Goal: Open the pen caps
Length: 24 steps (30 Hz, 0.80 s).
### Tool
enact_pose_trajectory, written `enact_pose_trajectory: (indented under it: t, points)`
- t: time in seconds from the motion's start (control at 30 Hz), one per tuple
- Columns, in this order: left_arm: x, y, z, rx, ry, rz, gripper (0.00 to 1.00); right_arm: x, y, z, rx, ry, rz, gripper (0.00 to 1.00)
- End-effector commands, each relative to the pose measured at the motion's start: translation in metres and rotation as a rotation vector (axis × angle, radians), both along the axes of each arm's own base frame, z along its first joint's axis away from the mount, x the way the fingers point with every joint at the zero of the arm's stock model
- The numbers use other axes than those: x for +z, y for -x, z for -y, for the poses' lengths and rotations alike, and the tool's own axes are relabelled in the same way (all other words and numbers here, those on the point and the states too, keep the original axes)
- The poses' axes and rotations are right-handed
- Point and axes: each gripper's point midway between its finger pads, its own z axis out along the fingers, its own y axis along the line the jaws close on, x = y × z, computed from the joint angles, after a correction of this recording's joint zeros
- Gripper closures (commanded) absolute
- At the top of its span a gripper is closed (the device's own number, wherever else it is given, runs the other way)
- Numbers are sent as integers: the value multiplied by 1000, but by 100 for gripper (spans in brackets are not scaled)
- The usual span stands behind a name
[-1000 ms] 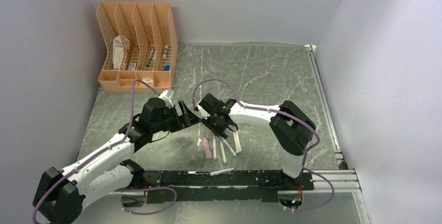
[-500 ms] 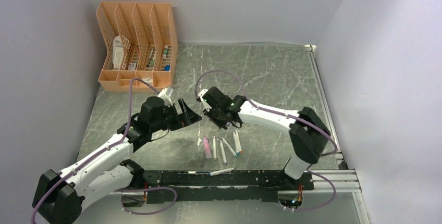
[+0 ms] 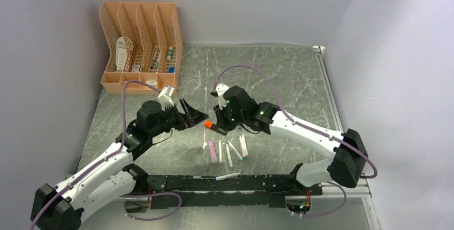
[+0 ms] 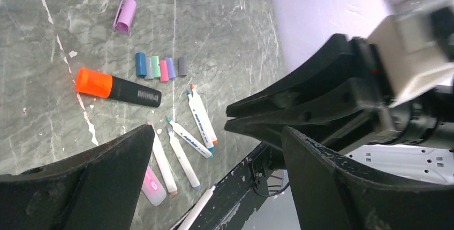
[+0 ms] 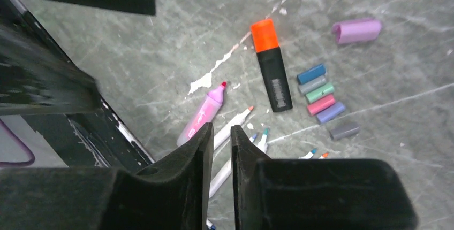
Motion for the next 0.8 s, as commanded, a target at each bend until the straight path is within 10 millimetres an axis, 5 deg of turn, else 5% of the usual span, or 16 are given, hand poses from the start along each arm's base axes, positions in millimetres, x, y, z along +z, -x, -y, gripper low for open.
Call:
enact_pose_trajectory:
  t: [0.0,0.17,0.43,0.77]
  points:
    - [3,0,4,-20,36,14,0,-31,5,7,-48,50,-72,77]
    - [-4,0,-1,12,22,0,0,-65,-6,12,-47,174,-70,55]
    - [-1,-1,-18,78,-30,9,0,-107,-35,-3,13,333,-39,55]
    - [3,3,-29,109,-51,25,1,-132,-47,-10,42,403,-38,56]
